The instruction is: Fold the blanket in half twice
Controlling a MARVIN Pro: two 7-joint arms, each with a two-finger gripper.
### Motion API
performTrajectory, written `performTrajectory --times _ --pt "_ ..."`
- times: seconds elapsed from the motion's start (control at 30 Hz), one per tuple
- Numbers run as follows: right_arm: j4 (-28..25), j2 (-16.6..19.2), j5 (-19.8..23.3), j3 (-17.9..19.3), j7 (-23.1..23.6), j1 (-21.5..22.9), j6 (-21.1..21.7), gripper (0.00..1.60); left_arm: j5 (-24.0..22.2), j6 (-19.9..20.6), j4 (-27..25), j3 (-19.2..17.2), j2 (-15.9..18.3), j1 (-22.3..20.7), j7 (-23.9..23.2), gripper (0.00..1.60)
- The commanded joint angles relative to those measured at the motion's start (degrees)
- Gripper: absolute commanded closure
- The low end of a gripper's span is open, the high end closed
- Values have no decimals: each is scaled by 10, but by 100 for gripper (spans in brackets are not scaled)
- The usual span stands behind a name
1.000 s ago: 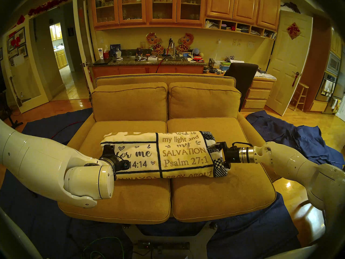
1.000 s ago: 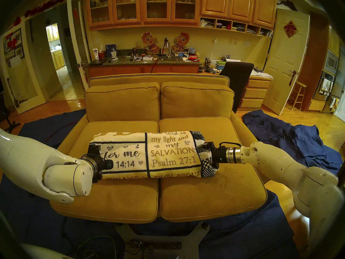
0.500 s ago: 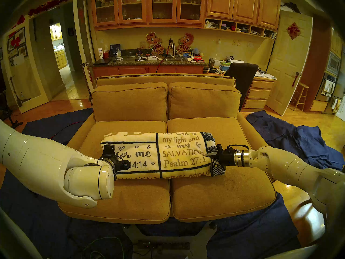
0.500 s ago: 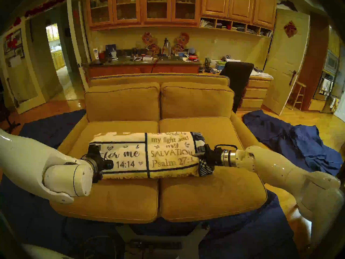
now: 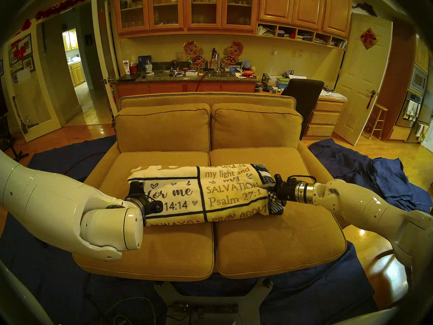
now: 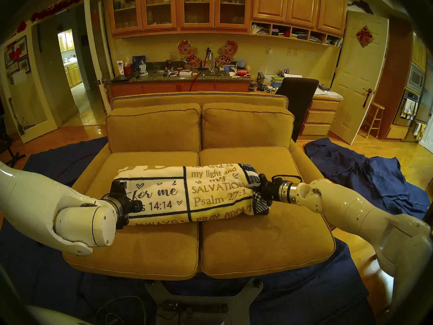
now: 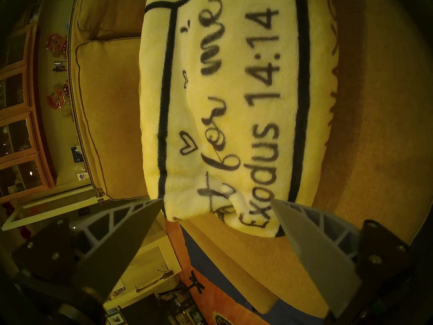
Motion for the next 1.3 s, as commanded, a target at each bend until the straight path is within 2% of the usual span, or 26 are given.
performTrajectory --times 0.0,0.23,0.43,0.57,0.6,0.63,0.67,0.8,1.03,1.17,1.27 --pt "59 13 -11 29 -13 56 -26 160 7 0 2 -4 -1 -8 34 0" --pt "99 16 -36 25 -17 67 -14 160 7 0 1 -4 0 -5 50 0" --pt "98 21 -62 12 -8 64 9 160 2 0 0 -4 0 -2 65 0" --pt "71 35 -76 1 0 52 33 160 3 0 0 -4 0 -2 64 0" --pt "61 39 -78 -1 3 47 36 160 8 0 1 -5 1 -4 50 0" --pt "52 43 -82 -4 4 45 41 160 0 0 0 -4 0 -1 70 0" --pt "42 47 -86 -7 8 42 45 160 6 0 1 -5 1 -3 55 0" --pt "-8 67 -81 -14 15 30 68 160 4 0 0 -5 1 -2 61 0" --pt "-62 84 -89 -33 28 20 110 160 7 0 1 -5 1 -3 55 0" --pt "-95 98 -90 -40 14 8 89 160 6 0 1 -5 2 -2 58 0" --pt "-122 105 -79 -39 0 0 50 156 3 0 0 -5 1 -1 65 0"
